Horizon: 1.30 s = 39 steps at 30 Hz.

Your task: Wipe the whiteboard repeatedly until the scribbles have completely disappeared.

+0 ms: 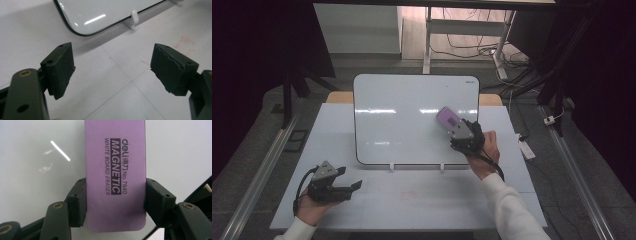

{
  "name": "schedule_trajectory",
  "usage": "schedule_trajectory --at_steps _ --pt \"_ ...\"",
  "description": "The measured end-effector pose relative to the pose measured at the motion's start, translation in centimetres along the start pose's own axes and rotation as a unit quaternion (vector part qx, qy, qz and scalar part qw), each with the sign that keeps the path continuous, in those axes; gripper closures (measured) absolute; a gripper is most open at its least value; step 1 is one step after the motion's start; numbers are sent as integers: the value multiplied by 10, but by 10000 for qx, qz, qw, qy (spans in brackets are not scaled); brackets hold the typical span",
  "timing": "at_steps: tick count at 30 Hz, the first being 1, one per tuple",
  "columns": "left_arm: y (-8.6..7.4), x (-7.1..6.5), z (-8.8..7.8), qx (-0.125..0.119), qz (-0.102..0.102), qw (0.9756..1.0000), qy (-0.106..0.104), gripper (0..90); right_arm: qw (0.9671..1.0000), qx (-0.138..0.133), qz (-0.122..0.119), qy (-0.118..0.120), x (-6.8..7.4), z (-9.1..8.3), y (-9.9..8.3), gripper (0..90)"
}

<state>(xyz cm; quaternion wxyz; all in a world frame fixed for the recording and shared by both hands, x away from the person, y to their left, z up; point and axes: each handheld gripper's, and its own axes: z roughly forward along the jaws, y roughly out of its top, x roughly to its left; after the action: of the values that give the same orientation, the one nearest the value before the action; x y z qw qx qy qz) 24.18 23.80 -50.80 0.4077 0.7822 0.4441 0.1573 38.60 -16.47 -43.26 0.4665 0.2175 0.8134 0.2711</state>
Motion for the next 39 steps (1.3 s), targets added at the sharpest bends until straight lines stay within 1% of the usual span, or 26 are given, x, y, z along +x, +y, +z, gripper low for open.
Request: schedule_trajectory --at_steps 1,3,4,6,9,10,11,12,15,16,18,20,21,22,25,27,28,30,31,32,33,34,35,37,39 --pt "0 0 0 -10 -4 10000 -2 201 10000 -30 71 -54 -5 2 6 401" --pt "0 0 -1 -23 -12 10000 -5 201 9995 -51 298 -23 -12 7 16 401" --pt "0 1 -1 -21 -16 10000 -2 201 9996 -40 262 -28 -11 8 19 401" --pt "-1 3 -1 -26 -42 10000 5 201 9999 -67 130 42 -2 8 21 401" --pt "-2 4 -1 -23 -69 10000 11 202 9995 -31 -160 286 14 3 15 402" --pt "-2 3 -1 -20 -54 10000 14 202 9992 -18 -117 370 16 1 12 402" --pt "-2 2 -1 -10 -37 10000 6 202 9989 -57 31 462 14 -1 10 402" --pt "-1 1 -1 -2 -16 10000 -1 202 9980 -159 225 564 11 -4 7 402" --pt "-1 0 0 -3 -10 10000 -8 201 9939 -415 567 844 2 -17 4 402" --pt "0 0 0 -2 -22 10000 -11 201 9922 -487 645 953 0 -22 3 402" --pt "0 1 1 11 -20 10000 1 201 9863 -632 760 1322 -2 -31 2 402" --pt "0 0 2 31 -21 10000 -14 201 9814 -702 830 1583 0 -39 1 402" --pt "0 0 2 36 -9 10000 -7 201 9777 -740 890 1755 3 -42 -1 401" --pt "0 -1 2 42 2 10000 -18 201 9751 -760 955 1850 4 -44 -2 401" --pt "0 -2 2 29 9 10000 -29 200 9637 -804 1206 2240 12 -49 -6 401" --pt "0 -2 2 23 3 10000 -35 201 9568 -859 1322 2441 17 -53 -8 402" --pt "0 -2 2 25 5 10000 -36 201 9541 -880 1365 2516 19 -55 -10 401" --pt "0 -2 3 35 7 10000 -47 201 9532 -878 1359 2555 24 -59 -13 401" --pt "0 -3 3 40 13 10000 -43 201 9537 -859 1339 2553 26 -60 -14 401" --pt "0 -3 3 35 12 10000 -42 200 9560 -814 1290 2508 28 -61 -14 401" --pt "0 -4 3 34 14 10000 -46 201 9595 -770 1232 2412 31 -62 -15 401" --pt "1 -4 3 31 17 10000 -47 201 9599 -759 1236 2398 32 -62 -17 401" --pt "1 -5 3 23 14 10000 -56 200 9596 -746 1251 2407 34 -62 -18 401" --pt "2 -6 3 10 8 10000 -77 201 9615 -688 1251 2349 40 -61 -22 401" --pt "3 -7 3 1 9 10000 -83 202 9615 -674 1252 2354 44 -60 -24 401"
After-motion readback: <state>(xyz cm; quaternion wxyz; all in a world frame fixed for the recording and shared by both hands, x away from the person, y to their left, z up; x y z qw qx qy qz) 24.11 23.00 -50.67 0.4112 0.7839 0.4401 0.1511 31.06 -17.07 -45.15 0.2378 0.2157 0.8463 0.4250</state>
